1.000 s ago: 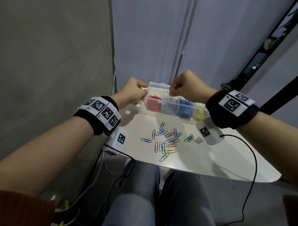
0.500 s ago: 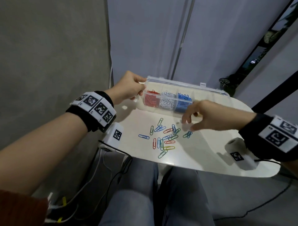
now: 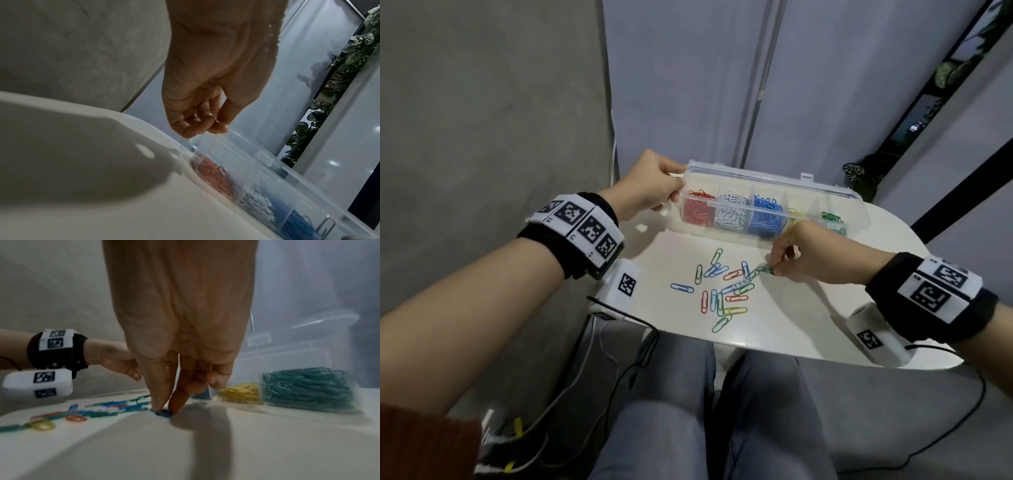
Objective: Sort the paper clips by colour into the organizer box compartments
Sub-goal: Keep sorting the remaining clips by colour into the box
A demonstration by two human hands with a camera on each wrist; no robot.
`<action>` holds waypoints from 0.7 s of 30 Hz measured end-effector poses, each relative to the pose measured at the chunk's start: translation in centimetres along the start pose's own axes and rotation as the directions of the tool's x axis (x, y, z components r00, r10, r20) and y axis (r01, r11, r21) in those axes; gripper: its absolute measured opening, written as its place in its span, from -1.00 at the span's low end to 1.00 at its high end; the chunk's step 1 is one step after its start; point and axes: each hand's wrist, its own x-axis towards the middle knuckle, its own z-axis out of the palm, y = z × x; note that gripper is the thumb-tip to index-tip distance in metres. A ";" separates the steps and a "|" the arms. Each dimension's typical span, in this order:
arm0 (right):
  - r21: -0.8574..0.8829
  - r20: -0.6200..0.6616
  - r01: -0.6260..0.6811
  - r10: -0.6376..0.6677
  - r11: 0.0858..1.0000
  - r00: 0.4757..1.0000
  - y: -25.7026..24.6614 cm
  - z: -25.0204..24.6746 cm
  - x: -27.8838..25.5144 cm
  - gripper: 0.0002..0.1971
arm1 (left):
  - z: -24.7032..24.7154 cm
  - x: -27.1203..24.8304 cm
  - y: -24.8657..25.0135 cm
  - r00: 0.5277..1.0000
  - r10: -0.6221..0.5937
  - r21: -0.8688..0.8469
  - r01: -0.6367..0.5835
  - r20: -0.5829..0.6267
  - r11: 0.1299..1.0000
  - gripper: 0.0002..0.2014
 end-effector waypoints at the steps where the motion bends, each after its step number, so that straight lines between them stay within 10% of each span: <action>1: 0.026 -0.015 -0.001 0.002 1.000 1.000 -0.1 -0.1 0.0 -0.84 | 0.0 0.0 0.0 1.000 0.001 0.001 -0.001 0.001 1.000 -0.70; 12: 0.309 -0.098 0.037 -0.007 0.950 0.995 -2.6 0.3 1.2 -0.92 | 0.0 0.2 0.0 1.000 -0.014 0.014 0.015 -0.013 1.000 -0.66; 21: -0.117 -0.027 0.144 -0.148 0.983 0.989 -5.3 2.0 4.2 -0.61 | 0.1 0.1 0.0 1.000 -0.017 0.032 0.017 -0.009 0.999 -0.63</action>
